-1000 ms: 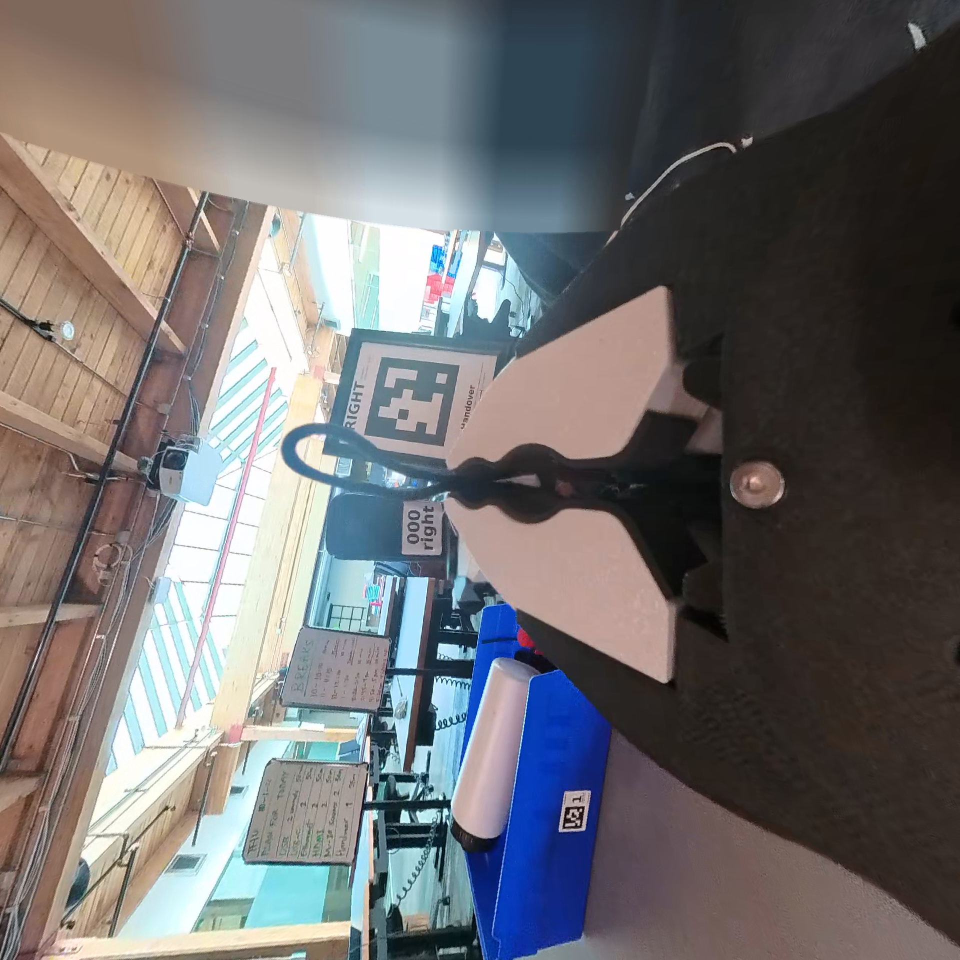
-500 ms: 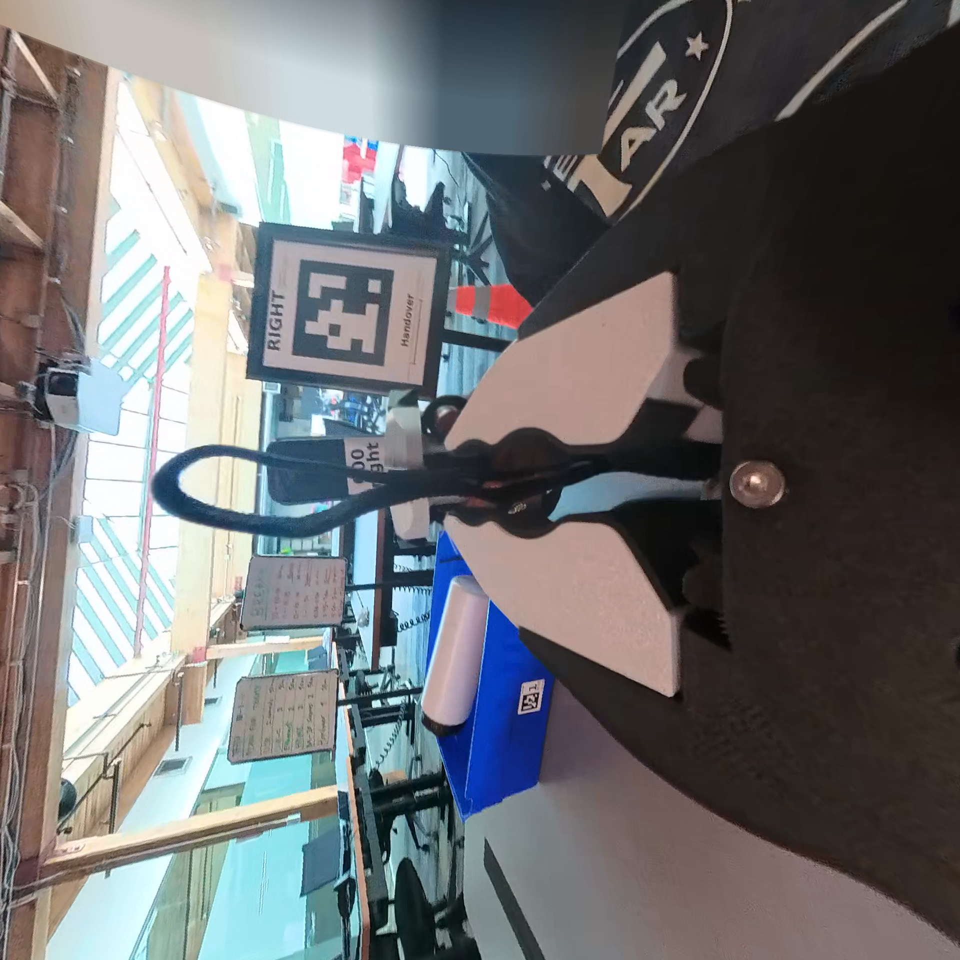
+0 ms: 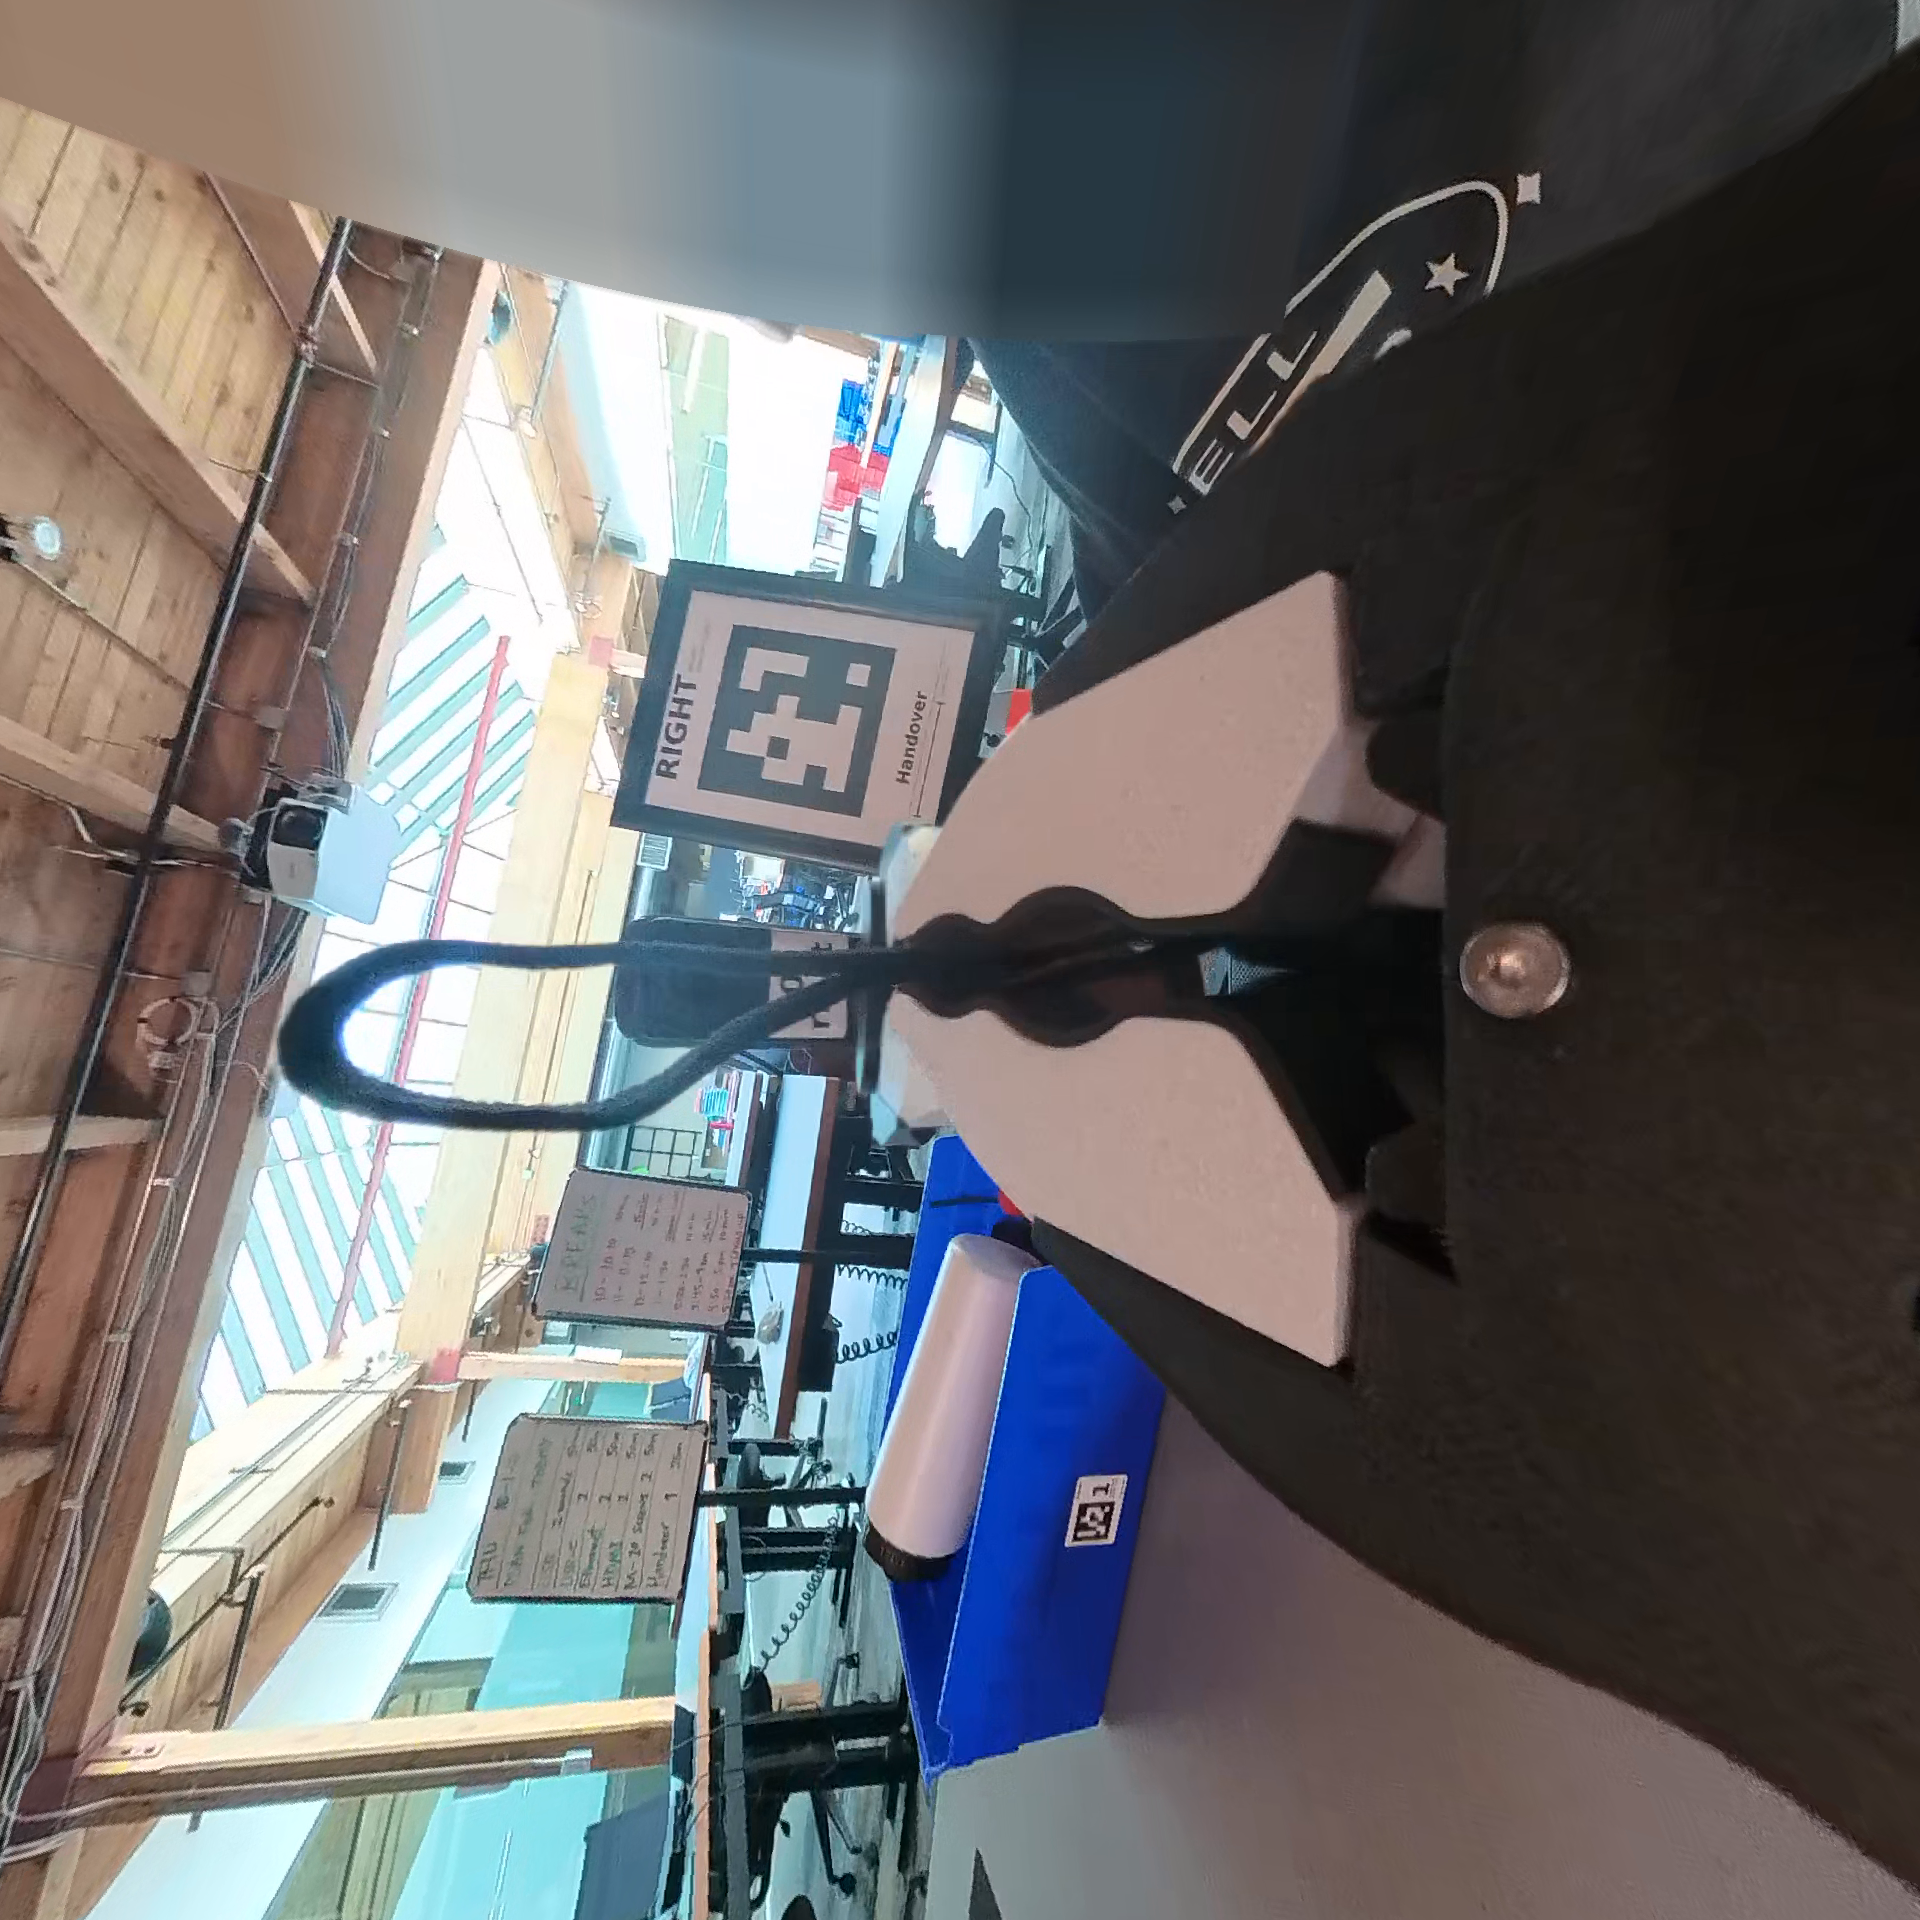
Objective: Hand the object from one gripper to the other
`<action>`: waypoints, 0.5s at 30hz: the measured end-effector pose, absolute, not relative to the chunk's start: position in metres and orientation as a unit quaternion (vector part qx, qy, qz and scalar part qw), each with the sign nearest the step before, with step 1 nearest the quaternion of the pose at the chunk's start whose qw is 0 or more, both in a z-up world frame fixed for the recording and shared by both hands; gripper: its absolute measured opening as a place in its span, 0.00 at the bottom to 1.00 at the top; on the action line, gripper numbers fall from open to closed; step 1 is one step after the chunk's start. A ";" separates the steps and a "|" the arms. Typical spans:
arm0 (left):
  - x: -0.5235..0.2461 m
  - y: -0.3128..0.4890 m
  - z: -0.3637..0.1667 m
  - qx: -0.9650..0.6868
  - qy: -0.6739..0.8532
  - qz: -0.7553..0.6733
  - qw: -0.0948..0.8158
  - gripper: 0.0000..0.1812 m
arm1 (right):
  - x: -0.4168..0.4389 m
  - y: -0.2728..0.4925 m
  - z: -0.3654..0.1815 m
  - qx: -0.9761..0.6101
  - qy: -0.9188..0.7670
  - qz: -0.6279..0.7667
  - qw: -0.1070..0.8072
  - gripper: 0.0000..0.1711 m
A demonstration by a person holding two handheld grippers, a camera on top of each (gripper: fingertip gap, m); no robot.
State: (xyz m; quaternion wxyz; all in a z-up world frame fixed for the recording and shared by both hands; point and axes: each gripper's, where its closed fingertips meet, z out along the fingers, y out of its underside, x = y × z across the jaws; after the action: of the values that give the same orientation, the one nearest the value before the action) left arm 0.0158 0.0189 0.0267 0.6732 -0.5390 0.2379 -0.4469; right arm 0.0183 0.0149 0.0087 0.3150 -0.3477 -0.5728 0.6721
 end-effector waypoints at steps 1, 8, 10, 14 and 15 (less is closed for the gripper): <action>0.016 0.019 0.027 -0.540 0.238 -0.447 0.673 0.03 | 0.017 0.013 0.006 -0.347 -0.579 0.668 0.312 0.16; 0.020 0.016 0.029 -0.533 0.245 -0.454 0.671 0.04 | 0.016 0.011 0.004 -0.339 -0.587 0.661 0.322 0.03; 0.020 0.017 0.028 -0.536 0.245 -0.446 0.674 0.06 | 0.017 0.013 0.006 -0.339 -0.581 0.665 0.324 0.03; 0.018 0.027 0.017 -0.568 0.249 -0.400 0.674 0.12 | 0.020 0.022 0.018 -0.344 -0.546 0.683 0.344 0.03; 0.020 0.027 0.013 -0.575 0.256 -0.395 0.670 0.12 | 0.020 0.025 0.020 -0.346 -0.539 0.683 0.351 0.03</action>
State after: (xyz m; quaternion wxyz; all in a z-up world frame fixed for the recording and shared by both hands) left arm 0.0202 0.0273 0.0133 0.6697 -0.5747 0.2557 -0.3949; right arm 0.0203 0.0247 0.0204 0.3515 -0.3457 -0.5395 0.6826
